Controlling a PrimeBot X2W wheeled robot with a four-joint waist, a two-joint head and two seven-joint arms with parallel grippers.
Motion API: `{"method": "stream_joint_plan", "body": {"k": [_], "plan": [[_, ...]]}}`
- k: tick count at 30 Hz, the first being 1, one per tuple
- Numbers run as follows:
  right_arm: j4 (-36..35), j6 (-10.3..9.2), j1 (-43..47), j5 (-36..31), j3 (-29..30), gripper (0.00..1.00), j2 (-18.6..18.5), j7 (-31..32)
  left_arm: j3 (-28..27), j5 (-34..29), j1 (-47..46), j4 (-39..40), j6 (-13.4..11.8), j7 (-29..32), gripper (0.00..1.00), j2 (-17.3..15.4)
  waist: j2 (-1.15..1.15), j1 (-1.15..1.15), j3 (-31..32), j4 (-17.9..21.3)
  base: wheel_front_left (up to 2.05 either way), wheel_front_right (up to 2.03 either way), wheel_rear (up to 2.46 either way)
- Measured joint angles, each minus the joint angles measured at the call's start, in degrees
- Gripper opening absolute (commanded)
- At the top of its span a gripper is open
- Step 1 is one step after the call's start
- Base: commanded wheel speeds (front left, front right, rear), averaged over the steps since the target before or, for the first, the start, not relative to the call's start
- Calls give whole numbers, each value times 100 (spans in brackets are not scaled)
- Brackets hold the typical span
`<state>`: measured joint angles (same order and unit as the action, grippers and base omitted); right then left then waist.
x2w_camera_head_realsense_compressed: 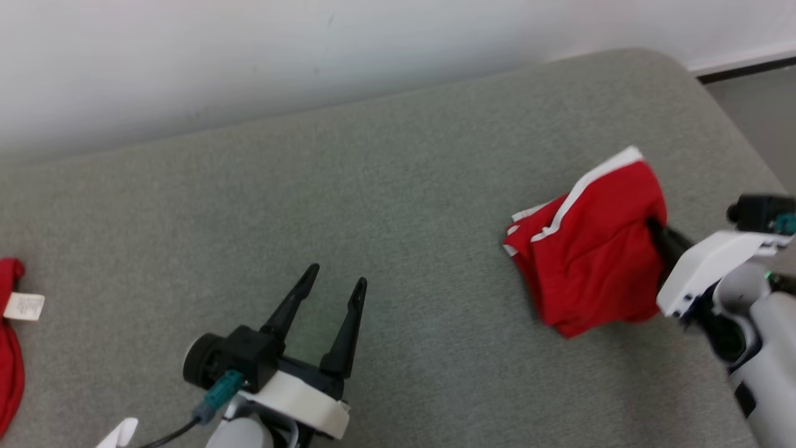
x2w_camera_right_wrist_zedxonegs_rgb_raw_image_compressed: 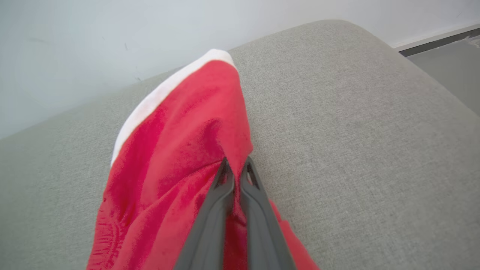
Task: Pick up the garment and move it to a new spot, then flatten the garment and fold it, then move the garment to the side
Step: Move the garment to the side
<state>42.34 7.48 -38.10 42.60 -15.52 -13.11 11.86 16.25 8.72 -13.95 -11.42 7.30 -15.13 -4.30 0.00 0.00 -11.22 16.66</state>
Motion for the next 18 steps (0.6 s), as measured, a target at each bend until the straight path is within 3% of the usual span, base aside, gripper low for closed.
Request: {"method": "stream_joint_plan", "body": {"k": [10, 18], "plan": [[134, 0, -1254, -156, -134, 0, -1098, 225, 112, -19, -534, 137, 9, 1, 100, -278, 0, 1, -1067, -383, 0, 0, 0], [985, 1, -1871, -544, 231, 0, -1814, 65, 98, -18, -742, 261, 22, 0, 100, -365, 0, 1, -1697, -702, 0, 0, 0]]}}
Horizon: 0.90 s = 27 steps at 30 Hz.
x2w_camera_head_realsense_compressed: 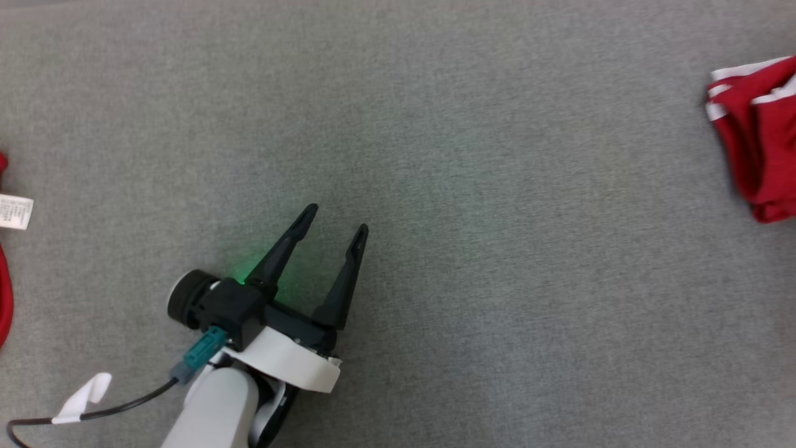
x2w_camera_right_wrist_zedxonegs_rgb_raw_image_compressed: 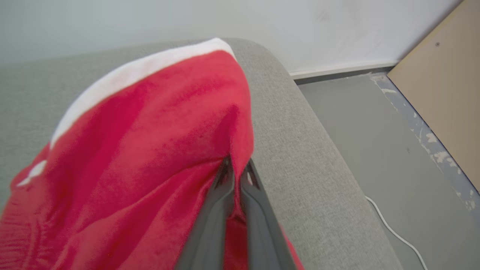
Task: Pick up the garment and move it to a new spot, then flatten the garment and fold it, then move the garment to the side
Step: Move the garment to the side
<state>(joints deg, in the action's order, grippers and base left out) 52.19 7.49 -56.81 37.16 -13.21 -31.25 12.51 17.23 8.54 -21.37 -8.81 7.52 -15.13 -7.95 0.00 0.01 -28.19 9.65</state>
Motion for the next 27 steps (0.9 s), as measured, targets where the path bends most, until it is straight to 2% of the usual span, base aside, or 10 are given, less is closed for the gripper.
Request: {"method": "stream_joint_plan", "body": {"k": [3, 7, 8, 9, 10, 16, 20, 27], "plan": [[469, 0, -138, -207, 178, 0, -110, -109, -5, 0, -73, 54, 1, -2, 100, -1, 0, -1, -143, -81, 0, 0, 0], [1005, 2, -328, -453, 349, 0, -79, -435, -14, 0, -108, 83, 2, -8, 100, -9, 0, -1, -231, -131, 0, 0, 0], [1124, 2, -381, -541, 389, 29, -54, -533, -16, 0, -112, 82, 2, -9, 100, -11, 0, -1, -231, -131, 0, 0, 0], [1211, 2, -424, -588, 403, 80, -25, -628, -18, 0, -114, 78, 2, -9, 100, -14, 0, -1, -228, -131, 0, 0, 0], [1290, 2, -453, -627, 405, 100, 20, -705, -19, 0, -115, 68, 2, -9, 100, -15, 0, -1, -218, -129, 0, 0, 0], [1759, 5, -597, -1093, 389, 100, 114, -1258, -48, 8, -103, -27, 1, -2, 100, -25, 0, -1, -19, -99, 0, 0, 0], [1828, 5, -705, -1354, 318, 100, 194, -1585, -130, 30, -26, -56, 1, -1, 100, 12, 0, -1, 250, -85, 0, 0, 0], [1226, 5, -516, -1279, -73, 100, 649, -1976, -471, 144, 348, -103, -53, 0, 100, 166, 0, -1, 986, -91, 0, 0, 0]]}}
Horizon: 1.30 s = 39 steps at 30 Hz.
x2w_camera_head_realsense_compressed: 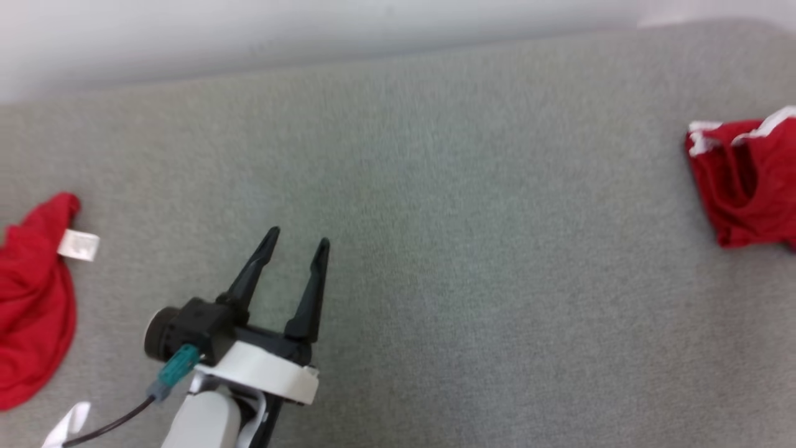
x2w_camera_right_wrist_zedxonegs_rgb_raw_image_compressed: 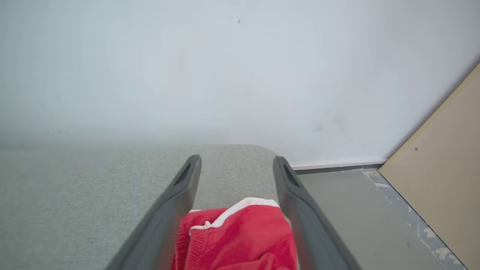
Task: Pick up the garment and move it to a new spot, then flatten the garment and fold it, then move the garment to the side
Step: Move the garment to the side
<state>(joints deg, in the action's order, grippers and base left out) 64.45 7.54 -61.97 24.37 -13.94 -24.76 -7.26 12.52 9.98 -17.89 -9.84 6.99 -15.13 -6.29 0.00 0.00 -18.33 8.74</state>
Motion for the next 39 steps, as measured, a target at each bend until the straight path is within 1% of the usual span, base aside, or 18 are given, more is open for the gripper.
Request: {"method": "stream_joint_plan", "body": {"k": [3, 7, 10, 13, 16, 22, 24, 28, 31, 36, 39], "plan": [[-508, 0, 341, 166, -289, 100, 116, -46, -200, 29, 169, -21, -52, 0, 100, 35, 0, 0, 366, -36, 0, 0, 0], [-1329, 0, 853, 498, -592, 100, 118, -76, -450, 44, 369, -45, -86, 0, 100, 54, 0, 0, 837, -101, 0, 0, 0], [-1923, 0, 1321, 726, -673, 100, 114, -94, -631, 44, 514, -63, -125, 0, 100, 67, 0, 0, 1146, -154, 0, 0, 0], [-2439, 0, 1837, 889, -584, 100, 138, -145, -762, 44, 660, -102, -151, 0, 100, 93, 0, -1, 1409, -209, 0, 0, 0], [-2951, 0, 2376, 894, -432, 100, 207, -252, -905, 46, 828, -130, -199, 0, 100, 135, 0, -1, 1623, -263, 0, 0, 0], [-3955, 0, 3635, 754, -199, 100, 542, -457, -1258, 124, 1322, -66, -301, 0, 100, 205, 0, -1, 1887, -286, 0, 0, 0], [-4280, 0, 4045, 808, -33, 100, 730, -557, -1296, 123, 1406, -31, -299, 0, 100, 243, 0, -1, 1898, -304, 0, 0, 0], [-4669, 0, 4729, 704, 294, 100, 960, -690, -1339, 123, 1498, -12, -264, 0, 100, 275, 0, -1, 1915, -359, 0, 0, 0], [-4865, 0, 5090, 521, 390, 100, 1180, -743, -1377, 123, 1577, -24, -243, 0, 100, 307, 0, -1, 1935, -375, 0, 0, 0], [-4967, 0, 5554, 204, 567, 100, 1429, -748, -1373, 122, 1662, -26, -224, 0, 100, 338, 0, -1, 1959, -428, 0, 0, 0], [-5034, 0, 5667, 40, 645, 100, 1534, -754, -1378, 123, 1715, -26, -233, 0, 100, 339, 0, -1, 1975, -450, 0, 0, 0]]}}
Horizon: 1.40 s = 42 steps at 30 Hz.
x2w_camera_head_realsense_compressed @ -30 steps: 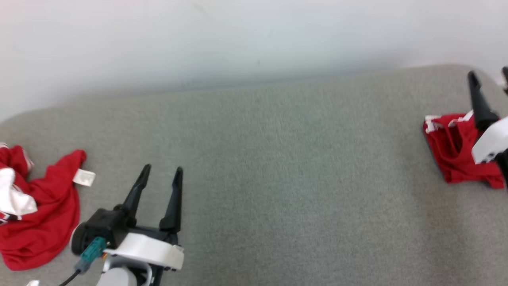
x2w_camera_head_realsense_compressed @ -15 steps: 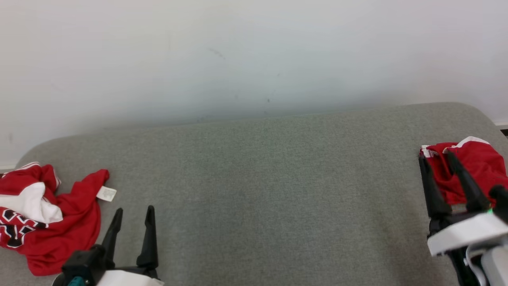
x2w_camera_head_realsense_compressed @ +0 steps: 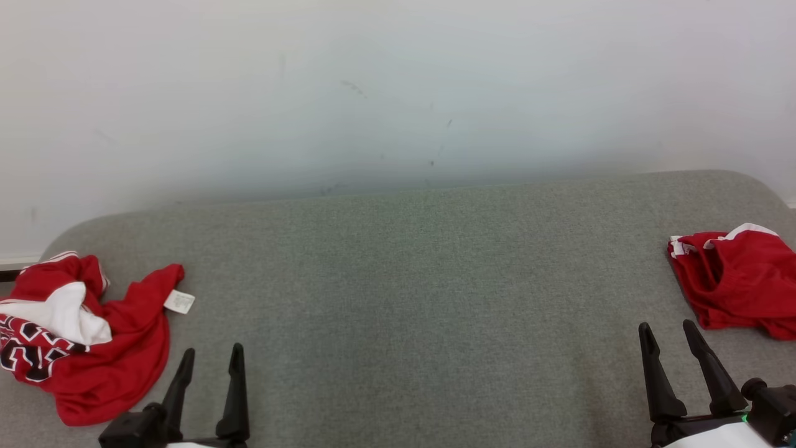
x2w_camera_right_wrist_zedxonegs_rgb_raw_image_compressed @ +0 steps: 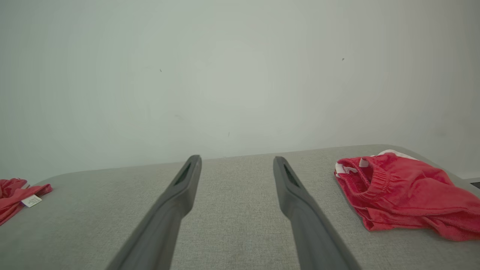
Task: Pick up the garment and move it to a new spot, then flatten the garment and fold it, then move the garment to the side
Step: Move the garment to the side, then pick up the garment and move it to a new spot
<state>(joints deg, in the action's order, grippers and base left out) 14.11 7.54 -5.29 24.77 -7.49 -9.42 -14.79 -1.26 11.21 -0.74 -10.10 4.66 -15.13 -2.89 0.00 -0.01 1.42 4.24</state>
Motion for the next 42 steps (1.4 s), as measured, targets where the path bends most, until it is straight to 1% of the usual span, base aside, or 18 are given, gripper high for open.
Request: {"method": "stream_joint_plan", "body": {"k": [10, 23, 26, 33, 42], "plan": [[-22, 0, 20, -100, -38, 100, 79, -18, 132, 91, 4, -21, -92, 0, 100, 7, 0, 1, 21, -15, 0, 0, 0], [15, 0, 10, -101, -116, 100, 144, -19, 170, 114, -27, -58, -112, 0, 100, 7, 0, 1, 63, -63, 0, 0, 0], [36, 0, 9, -100, -122, 100, 160, -23, 169, 114, -45, -68, -113, -1, 100, 8, 0, 1, 82, -123, 0, 0, 0], [76, 0, 15, -70, -212, 100, 202, -25, 120, 74, -91, -85, -119, 0, 100, 9, 0, 1, 87, -530, 0, 0, 0], [125, 0, -47, -35, -409, 100, 313, -25, 36, -59, -212, -160, -120, -1, 100, 10, 0, 1, 46, -1334, 0, 0, 0]]}}
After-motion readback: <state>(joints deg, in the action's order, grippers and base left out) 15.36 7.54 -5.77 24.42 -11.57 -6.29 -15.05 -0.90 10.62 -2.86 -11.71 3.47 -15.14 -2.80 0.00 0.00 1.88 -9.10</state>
